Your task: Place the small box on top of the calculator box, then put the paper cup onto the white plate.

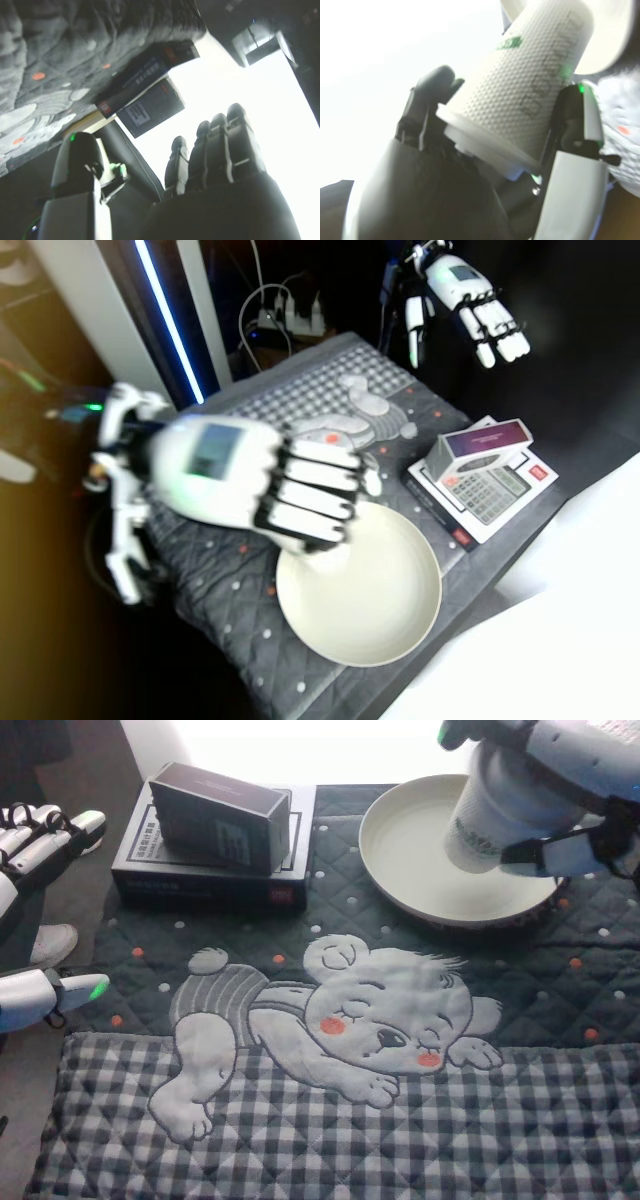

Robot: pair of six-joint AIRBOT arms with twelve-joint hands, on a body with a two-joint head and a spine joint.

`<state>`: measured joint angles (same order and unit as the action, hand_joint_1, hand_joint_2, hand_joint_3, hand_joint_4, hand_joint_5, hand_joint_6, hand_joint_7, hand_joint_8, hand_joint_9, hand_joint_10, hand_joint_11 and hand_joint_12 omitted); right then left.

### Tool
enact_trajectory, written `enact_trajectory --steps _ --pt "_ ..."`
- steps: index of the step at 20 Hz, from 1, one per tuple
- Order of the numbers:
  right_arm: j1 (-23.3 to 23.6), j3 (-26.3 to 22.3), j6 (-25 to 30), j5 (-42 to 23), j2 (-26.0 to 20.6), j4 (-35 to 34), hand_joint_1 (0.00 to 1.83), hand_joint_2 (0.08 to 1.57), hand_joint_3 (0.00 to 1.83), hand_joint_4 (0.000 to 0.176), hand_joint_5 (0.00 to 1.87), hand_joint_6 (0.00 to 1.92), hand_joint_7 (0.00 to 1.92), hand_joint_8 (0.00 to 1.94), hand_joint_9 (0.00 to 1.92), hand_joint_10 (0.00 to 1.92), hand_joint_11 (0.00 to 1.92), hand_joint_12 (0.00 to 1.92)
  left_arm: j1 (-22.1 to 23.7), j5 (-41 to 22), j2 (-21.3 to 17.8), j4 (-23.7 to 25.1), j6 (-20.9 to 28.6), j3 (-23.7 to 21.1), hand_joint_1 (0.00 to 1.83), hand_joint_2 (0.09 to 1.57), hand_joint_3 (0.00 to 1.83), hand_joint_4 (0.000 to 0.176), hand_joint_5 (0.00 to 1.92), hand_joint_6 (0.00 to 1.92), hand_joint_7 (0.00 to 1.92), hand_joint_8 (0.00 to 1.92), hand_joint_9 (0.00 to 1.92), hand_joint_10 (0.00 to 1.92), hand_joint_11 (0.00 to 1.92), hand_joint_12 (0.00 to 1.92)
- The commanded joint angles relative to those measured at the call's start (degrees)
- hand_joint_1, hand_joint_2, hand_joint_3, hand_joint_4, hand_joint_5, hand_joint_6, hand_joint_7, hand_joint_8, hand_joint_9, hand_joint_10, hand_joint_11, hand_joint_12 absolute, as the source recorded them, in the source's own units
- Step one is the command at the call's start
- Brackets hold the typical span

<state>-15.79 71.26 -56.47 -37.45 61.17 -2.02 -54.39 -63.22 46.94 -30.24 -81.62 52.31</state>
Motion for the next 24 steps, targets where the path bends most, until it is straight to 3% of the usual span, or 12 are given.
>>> enact_trajectory --steps 1,6,7,8,9,10,11,14,17,20,22,24 --pt "0.5 1.1 -0.3 -3.6 -0.1 -1.3 1.29 1.00 0.48 0.000 0.00 1.14 0.01 1.29 0.11 1.75 0.08 1.92 0.7 -7.0 -0.3 0.5 -0.1 0.5 0.73 1.06 0.00 0.157 0.00 0.00 0.00 0.00 0.00 0.00 0.00 0.00" --pt "0.5 5.0 -0.3 1.0 3.8 -3.7 1.29 1.08 0.29 0.000 0.00 1.20 0.00 1.27 0.00 1.64 0.00 1.92 0.7 -6.8 0.0 0.7 0.3 0.6 0.74 1.06 0.00 0.175 0.00 0.00 0.00 0.00 0.00 0.00 0.00 0.00" --pt "0.5 5.8 -0.3 1.9 4.5 -4.0 1.25 1.11 0.24 0.000 0.00 1.10 0.00 1.09 0.00 1.50 0.00 1.92 0.8 -6.7 0.0 0.7 0.3 0.7 0.75 1.06 0.00 0.176 0.00 0.00 0.00 0.00 0.00 0.00 0.00 0.00" --pt "0.6 6.6 -0.3 2.9 5.1 -4.6 0.94 1.03 0.10 0.047 0.00 0.04 0.00 0.05 0.00 0.11 0.00 1.44 0.9 -6.5 0.2 0.8 0.3 0.8 0.73 1.06 0.00 0.176 0.00 0.00 0.00 0.00 0.00 0.00 0.00 0.00" --pt "0.6 7.2 -0.3 3.5 5.4 -4.9 0.81 1.01 0.03 0.068 0.00 0.01 0.00 0.01 0.00 0.02 0.00 0.62 1.1 -6.3 0.3 0.8 0.3 0.9 0.74 1.07 0.00 0.176 0.00 0.00 0.00 0.00 0.00 0.00 0.00 0.00" --pt "0.6 7.7 -0.3 4.0 5.8 -5.5 0.76 0.99 0.00 0.103 0.00 0.00 0.00 0.00 0.00 0.00 0.00 0.12 1.2 -6.1 0.4 0.9 0.3 1.0 0.74 1.07 0.00 0.176 0.00 0.00 0.00 0.00 0.00 0.00 0.00 0.00" --pt "0.6 8.0 -0.3 4.3 5.9 -5.6 0.67 0.97 0.00 0.131 0.00 0.00 0.00 0.00 0.00 0.00 0.00 0.02 1.2 -6.1 0.5 1.0 0.3 1.0 0.73 1.06 0.00 0.166 0.00 0.00 0.00 0.00 0.00 0.00 0.00 0.00" --pt "0.6 7.8 -0.3 4.3 5.9 -5.6 0.55 0.92 0.00 0.135 0.00 0.00 0.00 0.00 0.00 0.00 0.00 0.00 1.2 -6.0 0.5 1.0 0.3 1.0 0.73 1.05 0.00 0.155 0.00 0.00 0.00 0.00 0.00 0.00 0.00 0.00" --pt "0.7 5.6 -0.3 2.0 4.0 -5.4 0.56 0.94 0.00 0.175 0.00 0.00 0.00 0.00 0.00 0.00 0.00 0.00 1.2 -6.0 0.5 0.8 0.3 0.9 0.73 1.05 0.00 0.168 0.00 0.00 0.00 0.00 0.00 0.00 0.00 0.00" --pt "0.7 2.3 -0.3 -2.0 0.5 -4.6 0.55 0.95 0.00 0.132 0.00 0.00 0.00 0.00 0.00 0.00 0.00 0.00 1.0 -6.0 0.4 0.4 0.3 0.8 0.75 1.05 0.00 0.173 0.00 0.00 0.00 0.00 0.00 0.00 0.00 0.00" --pt "0.7 0.9 -0.3 -4.3 -1.0 -4.3 0.56 0.95 0.00 0.139 0.00 0.00 0.00 0.00 0.00 0.00 0.00 0.00 0.6 -6.1 0.3 0.1 0.3 0.7 0.76 1.06 0.00 0.163 0.00 0.00 0.00 0.00 0.00 0.00 0.00 0.00" --pt "0.8 1.2 -0.3 -4.8 -1.1 -4.3 0.49 0.92 0.01 0.175 0.00 0.00 0.00 0.00 0.00 0.00 0.00 0.79 0.5 -6.1 0.4 0.0 0.3 0.7 0.77 1.06 0.00 0.150 0.00 0.00 0.00 0.00 0.00 0.00 0.00 0.00"
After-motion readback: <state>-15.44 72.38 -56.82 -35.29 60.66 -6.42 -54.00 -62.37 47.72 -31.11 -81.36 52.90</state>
